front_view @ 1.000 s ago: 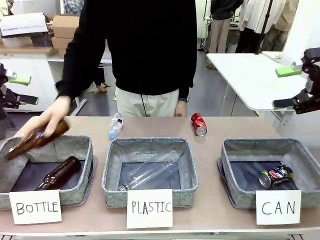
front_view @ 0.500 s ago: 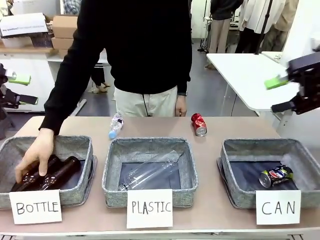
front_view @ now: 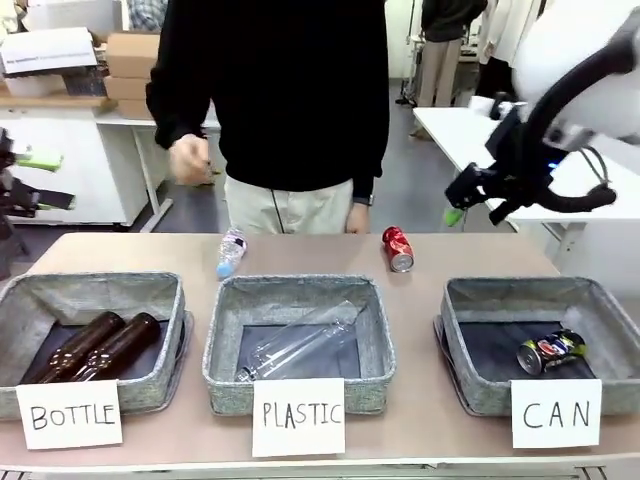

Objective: Sort the can waste into the basket.
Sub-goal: Pick up the can waste from the table and place it in the right Fabric basket.

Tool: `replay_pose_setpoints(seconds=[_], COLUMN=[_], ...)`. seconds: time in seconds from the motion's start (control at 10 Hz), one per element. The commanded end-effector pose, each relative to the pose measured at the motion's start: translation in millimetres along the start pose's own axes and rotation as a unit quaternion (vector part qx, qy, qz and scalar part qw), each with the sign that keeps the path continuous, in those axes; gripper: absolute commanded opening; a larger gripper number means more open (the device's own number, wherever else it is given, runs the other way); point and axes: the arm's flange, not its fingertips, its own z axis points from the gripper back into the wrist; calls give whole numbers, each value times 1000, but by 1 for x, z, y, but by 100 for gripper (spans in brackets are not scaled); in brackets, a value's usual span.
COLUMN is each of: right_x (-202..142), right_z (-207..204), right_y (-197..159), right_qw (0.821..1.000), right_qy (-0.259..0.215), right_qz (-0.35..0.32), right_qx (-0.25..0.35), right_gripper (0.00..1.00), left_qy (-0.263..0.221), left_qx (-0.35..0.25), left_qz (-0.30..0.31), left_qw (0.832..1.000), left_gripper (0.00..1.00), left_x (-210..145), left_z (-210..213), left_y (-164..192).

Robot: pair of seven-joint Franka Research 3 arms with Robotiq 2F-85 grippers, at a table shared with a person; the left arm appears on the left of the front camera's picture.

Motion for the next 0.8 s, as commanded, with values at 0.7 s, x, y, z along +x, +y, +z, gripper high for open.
replay_pose_setpoints(seconds=[0.7], right_x=[162], right_z=[-96], right_y=[14], right_qw=[997], right_qy=[19], right_qz=[-32], right_qx=[-73], right_gripper=[100], left_qy=[3], left_qx=[-5], left_qz=[0], left_qw=[1000], left_gripper=[100], left_x=[0], left_z=[3], left_y=[-3])
